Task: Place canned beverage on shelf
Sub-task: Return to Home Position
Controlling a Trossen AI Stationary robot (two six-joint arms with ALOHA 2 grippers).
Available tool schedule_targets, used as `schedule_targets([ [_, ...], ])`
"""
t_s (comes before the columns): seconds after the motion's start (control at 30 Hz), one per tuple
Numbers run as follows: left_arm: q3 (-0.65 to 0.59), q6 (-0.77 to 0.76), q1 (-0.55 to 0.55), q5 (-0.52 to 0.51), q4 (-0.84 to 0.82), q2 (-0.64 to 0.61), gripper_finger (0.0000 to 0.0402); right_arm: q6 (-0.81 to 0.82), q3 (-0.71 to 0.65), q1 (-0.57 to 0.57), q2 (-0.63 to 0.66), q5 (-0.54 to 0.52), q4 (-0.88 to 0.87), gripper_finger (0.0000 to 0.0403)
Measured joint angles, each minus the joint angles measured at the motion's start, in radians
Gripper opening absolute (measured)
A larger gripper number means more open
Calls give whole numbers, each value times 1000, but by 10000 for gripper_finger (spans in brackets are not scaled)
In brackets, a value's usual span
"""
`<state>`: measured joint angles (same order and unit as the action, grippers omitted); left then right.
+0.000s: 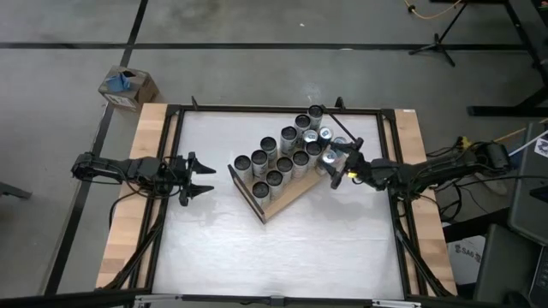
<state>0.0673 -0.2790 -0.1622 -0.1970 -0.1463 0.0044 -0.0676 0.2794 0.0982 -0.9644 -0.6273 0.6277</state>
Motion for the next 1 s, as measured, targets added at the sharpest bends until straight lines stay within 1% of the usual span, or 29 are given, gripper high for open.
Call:
schedule_targets([
  [0.33, 0, 0, 0, 0, 0, 0, 289, -75, 0, 0, 131, 2, -1, 326],
  [0.53, 0, 0, 0, 0, 0, 0, 289, -102, 0, 0, 239, 86, -14, 326],
  [0.63, 0, 0, 0, 0, 0, 0, 289, -102, 0, 13, 318, 117, -78, 326],
  [0.8, 0, 0, 0, 0, 0, 0, 289, -102, 1, 83, 463, 141, -217, 322],
  [1.0, 0, 0, 0, 0, 0, 0, 289, -67, 1, 169, 601, 150, -427, 280],
])
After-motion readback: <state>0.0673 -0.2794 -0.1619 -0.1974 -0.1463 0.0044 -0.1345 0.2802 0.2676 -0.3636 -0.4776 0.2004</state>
